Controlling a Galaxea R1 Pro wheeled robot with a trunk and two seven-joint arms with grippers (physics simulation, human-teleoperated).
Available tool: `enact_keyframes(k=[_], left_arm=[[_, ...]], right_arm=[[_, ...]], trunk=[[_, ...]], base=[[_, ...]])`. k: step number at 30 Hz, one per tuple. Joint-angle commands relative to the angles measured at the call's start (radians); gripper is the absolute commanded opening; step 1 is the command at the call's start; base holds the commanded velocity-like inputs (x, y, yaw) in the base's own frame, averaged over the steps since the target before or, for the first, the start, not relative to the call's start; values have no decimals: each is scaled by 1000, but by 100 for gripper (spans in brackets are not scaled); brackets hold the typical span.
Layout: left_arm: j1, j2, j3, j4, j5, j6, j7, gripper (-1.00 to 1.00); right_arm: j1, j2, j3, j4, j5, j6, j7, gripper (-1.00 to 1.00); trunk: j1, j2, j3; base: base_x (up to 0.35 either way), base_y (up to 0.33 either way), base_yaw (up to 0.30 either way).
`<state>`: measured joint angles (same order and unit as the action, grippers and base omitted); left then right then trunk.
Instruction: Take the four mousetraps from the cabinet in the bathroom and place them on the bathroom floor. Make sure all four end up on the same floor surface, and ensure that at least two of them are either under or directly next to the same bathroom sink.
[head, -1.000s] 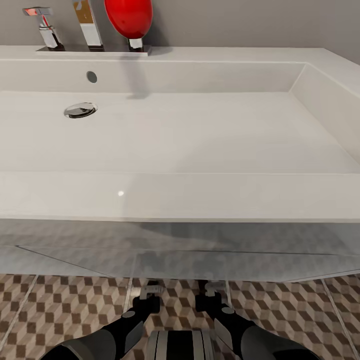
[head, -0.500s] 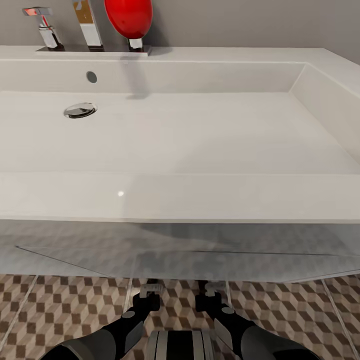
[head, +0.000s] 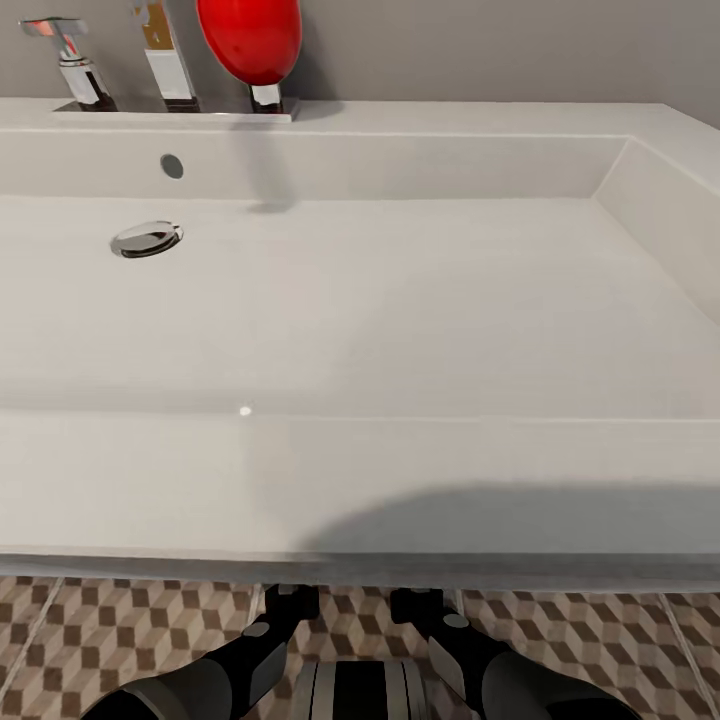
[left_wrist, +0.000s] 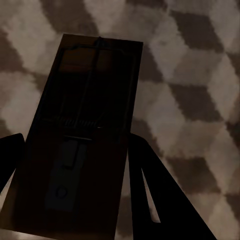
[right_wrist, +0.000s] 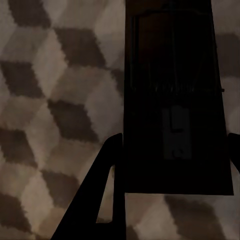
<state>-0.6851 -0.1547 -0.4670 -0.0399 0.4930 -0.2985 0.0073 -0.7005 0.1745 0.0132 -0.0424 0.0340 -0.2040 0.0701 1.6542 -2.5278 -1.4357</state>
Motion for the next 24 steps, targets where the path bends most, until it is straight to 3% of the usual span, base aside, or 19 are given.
enact_keyframes(k=[1,24], left_arm=[[-1,0,-9,2,6,-4,2,-100],[0,1,-9,12,11,2,2,-100]], right_arm=[[0,0,1,1,3,-3,0,-100],[0,0,2,33,3,-4,0,-100]], trunk=[[0,0,-1],[0,0,-1]], base=[[9,0,0],[1,0,0]])
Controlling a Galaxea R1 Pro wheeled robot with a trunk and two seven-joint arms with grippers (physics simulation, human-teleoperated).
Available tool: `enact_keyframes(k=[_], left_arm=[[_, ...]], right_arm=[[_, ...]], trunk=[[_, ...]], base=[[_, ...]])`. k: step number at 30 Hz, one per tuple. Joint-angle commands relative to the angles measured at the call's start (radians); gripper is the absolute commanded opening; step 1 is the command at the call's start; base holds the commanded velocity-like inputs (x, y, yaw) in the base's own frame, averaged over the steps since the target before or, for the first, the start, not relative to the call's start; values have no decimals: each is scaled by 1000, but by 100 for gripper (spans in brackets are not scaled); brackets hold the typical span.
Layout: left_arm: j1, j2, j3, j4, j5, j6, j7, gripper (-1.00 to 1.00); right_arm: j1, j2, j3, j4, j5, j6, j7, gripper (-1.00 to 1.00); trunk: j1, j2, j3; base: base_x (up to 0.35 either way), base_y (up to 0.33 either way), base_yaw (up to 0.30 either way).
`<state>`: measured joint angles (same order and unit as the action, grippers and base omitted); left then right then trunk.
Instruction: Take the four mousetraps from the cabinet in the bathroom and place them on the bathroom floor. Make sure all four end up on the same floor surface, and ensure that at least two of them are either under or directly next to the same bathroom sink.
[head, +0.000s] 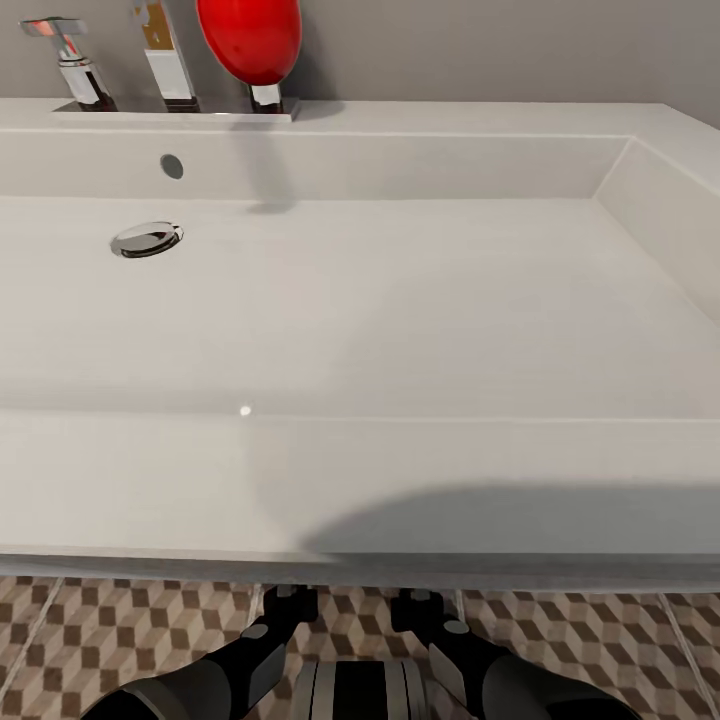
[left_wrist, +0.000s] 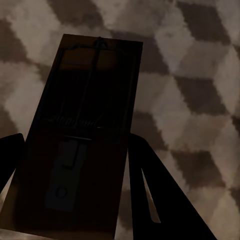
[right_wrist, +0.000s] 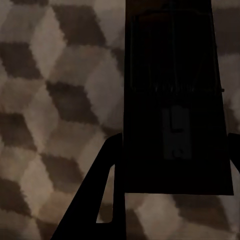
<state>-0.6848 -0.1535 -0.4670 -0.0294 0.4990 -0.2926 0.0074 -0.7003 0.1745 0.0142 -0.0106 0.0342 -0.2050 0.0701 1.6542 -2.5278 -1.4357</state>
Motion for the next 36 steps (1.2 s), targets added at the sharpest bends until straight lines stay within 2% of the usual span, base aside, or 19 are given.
enact_keyframes(k=[1,36], left_arm=[[-1,0,-9,1,5,-4,2,-100],[0,0,-9,3,5,-3,2,-100]], right_arm=[[-1,0,1,2,3,-3,1,-100],[-1,0,0,4,6,-4,1,-100]], trunk=[[0,0,-1],[0,0,-1]], base=[[0,0,0],[0,0,0]])
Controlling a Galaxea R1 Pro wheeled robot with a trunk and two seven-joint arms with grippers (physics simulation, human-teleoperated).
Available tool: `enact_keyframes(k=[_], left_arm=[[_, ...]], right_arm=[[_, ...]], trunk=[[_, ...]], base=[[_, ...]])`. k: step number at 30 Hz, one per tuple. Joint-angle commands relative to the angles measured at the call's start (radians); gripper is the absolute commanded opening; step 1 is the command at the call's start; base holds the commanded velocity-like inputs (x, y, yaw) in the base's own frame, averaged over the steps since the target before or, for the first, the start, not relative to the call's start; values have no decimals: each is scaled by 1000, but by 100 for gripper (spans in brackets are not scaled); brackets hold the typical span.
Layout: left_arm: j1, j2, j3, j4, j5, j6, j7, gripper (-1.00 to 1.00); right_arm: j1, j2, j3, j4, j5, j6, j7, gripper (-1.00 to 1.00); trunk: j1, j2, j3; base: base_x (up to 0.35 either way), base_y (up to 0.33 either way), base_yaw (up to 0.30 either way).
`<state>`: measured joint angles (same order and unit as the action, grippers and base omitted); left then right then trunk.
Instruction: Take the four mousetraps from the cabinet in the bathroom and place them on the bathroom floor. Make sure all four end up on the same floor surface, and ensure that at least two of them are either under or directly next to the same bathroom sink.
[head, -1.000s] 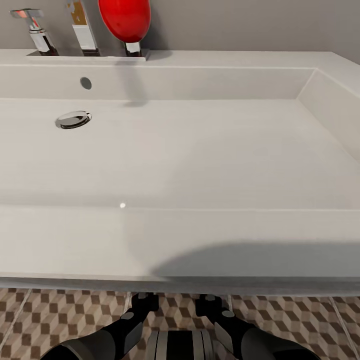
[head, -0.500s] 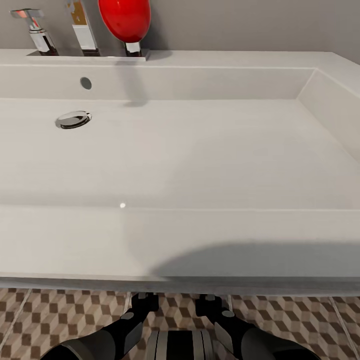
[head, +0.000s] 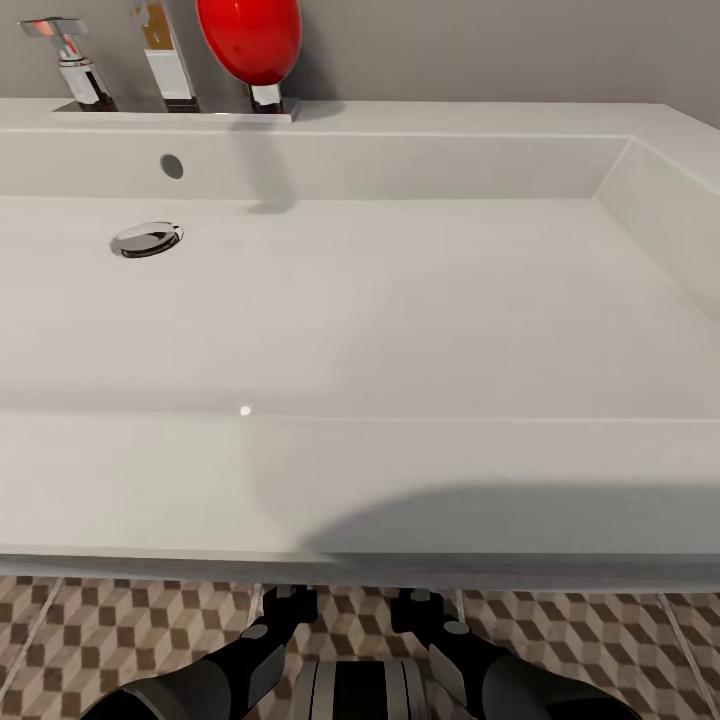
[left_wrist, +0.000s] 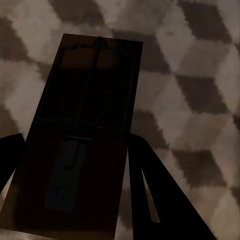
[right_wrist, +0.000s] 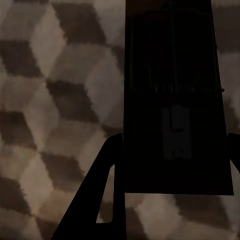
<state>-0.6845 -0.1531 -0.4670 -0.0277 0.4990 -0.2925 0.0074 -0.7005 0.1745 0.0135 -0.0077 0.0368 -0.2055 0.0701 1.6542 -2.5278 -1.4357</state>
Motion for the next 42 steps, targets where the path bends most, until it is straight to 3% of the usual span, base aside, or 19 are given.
enact_keyframes(k=[1,42], left_arm=[[-1,0,-9,1,5,-4,2,-100],[-1,7,-9,2,6,-2,2,-100]], right_arm=[[0,0,1,1,3,-3,0,-100],[0,0,0,1,3,-5,1,-100]], trunk=[[0,0,-1],[0,0,-1]], base=[[0,0,0],[0,0,0]])
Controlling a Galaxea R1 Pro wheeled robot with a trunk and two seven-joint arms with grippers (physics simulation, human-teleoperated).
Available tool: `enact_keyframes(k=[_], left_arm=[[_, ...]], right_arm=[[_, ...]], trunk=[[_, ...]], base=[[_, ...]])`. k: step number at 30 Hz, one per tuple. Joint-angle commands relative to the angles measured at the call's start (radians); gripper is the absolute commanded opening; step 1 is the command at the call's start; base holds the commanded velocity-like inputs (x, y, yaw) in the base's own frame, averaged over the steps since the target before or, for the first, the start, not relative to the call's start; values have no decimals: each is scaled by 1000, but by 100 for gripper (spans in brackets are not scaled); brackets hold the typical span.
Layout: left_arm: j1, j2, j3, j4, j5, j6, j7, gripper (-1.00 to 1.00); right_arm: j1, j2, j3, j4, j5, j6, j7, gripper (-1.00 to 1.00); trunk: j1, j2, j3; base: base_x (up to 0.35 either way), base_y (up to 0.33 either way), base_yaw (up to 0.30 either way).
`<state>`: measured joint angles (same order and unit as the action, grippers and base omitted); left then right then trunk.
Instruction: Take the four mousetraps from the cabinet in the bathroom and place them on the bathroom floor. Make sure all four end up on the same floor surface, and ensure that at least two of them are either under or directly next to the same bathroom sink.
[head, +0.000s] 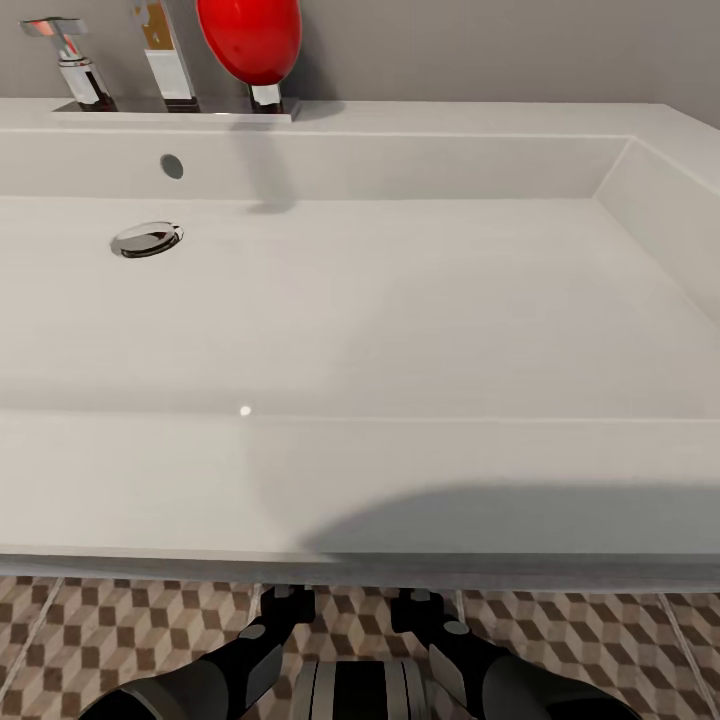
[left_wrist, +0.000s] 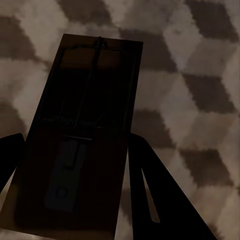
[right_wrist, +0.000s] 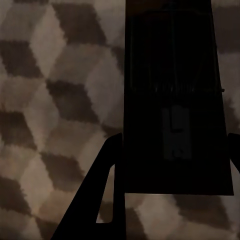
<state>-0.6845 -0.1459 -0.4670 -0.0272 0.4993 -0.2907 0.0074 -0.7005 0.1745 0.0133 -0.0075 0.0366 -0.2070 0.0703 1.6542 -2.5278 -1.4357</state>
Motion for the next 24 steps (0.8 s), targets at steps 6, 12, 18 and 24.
enact_keyframes(k=[6,12,18,24], left_arm=[[0,-1,-9,1,5,10,2,-100],[0,0,-9,2,5,27,2,-100],[-1,0,-9,2,5,31,2,-100],[-1,0,-9,5,5,31,2,-100]], right_arm=[[0,0,1,1,2,-3,0,-100],[0,0,1,1,2,-3,0,-100],[0,0,1,1,2,-3,0,-100],[0,0,1,1,2,-3,0,-100]], trunk=[[0,0,-1],[0,0,-1],[0,0,-1],[0,0,-1]], base=[[0,0,0],[0,0,0],[0,0,0],[0,0,0]])
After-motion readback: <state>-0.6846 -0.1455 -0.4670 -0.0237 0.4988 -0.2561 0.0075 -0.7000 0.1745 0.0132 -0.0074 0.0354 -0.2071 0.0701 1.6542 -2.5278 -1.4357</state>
